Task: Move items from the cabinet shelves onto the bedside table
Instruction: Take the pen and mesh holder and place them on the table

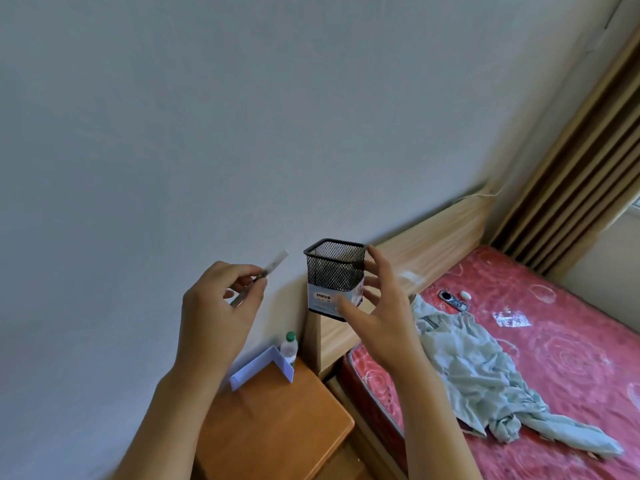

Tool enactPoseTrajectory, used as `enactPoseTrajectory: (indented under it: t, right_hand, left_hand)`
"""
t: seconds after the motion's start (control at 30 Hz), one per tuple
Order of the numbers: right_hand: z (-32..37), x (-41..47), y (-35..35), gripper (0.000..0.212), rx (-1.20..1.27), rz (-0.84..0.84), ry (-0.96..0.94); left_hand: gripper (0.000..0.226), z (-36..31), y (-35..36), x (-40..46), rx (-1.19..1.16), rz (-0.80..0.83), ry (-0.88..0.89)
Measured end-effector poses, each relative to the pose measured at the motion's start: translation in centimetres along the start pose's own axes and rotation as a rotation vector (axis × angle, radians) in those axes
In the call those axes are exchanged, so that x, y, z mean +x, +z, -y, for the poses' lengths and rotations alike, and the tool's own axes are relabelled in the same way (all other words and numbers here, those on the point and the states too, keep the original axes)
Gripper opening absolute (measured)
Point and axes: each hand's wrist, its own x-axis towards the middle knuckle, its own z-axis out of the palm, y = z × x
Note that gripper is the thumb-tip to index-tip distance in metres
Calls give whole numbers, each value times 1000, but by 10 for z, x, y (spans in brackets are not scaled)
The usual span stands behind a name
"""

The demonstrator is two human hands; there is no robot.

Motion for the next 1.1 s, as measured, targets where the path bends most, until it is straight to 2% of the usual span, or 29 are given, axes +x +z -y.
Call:
enactPoseTrajectory:
  t: [0.3,0.53,0.93,1.1]
  right_hand:
    - [-70,47,2,81,32,10,143]
    - [-130,59,23,84,-1,-102,292]
    - [-211,39,101,85,11,-282,490]
    - [-261,18,136,85,23,-292,581]
  left_hand:
    - [13,45,69,30,55,103,-32]
    - [13,92,117,57,43,281,-41]
    - [13,199,161,74,65,574,-48]
    - [13,254,174,60,102,654,-52]
